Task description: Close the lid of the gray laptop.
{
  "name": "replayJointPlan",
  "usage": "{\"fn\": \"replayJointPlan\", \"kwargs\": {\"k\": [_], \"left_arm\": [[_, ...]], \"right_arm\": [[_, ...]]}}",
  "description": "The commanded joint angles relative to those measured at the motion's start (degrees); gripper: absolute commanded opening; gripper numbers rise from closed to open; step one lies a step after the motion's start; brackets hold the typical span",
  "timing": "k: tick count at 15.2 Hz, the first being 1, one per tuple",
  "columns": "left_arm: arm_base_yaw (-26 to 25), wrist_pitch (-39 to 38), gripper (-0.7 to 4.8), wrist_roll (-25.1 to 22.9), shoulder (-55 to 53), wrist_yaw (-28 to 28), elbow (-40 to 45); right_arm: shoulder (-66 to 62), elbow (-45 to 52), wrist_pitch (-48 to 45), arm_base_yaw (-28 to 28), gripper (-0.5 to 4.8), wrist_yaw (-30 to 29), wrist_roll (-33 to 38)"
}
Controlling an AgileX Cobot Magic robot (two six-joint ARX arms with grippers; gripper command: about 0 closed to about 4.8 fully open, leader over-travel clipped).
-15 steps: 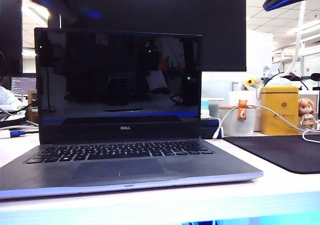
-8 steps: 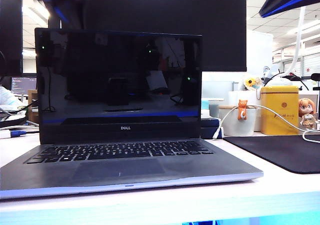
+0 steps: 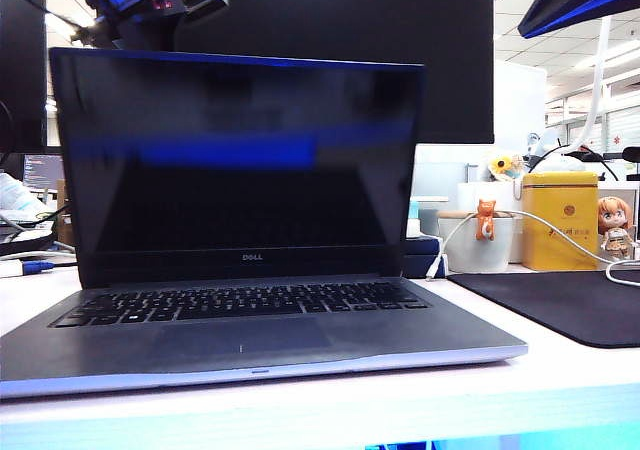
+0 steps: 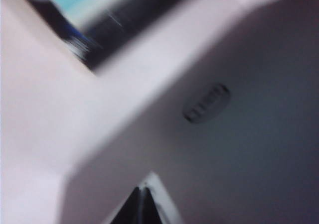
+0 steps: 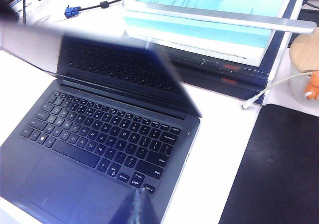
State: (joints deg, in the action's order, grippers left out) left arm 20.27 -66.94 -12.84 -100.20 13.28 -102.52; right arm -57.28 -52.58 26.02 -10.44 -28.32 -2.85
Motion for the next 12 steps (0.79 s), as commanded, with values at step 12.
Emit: {"fn": "replayJointPlan", "kwargs": {"k": [12], "left_arm": [[12.4, 24.2, -0.06, 11.6, 20.3, -3.2, 39.6]], "right_arm": [[0.2, -0.1, 0.9, 0.0, -0.05, -1.4, -0.3]]}}
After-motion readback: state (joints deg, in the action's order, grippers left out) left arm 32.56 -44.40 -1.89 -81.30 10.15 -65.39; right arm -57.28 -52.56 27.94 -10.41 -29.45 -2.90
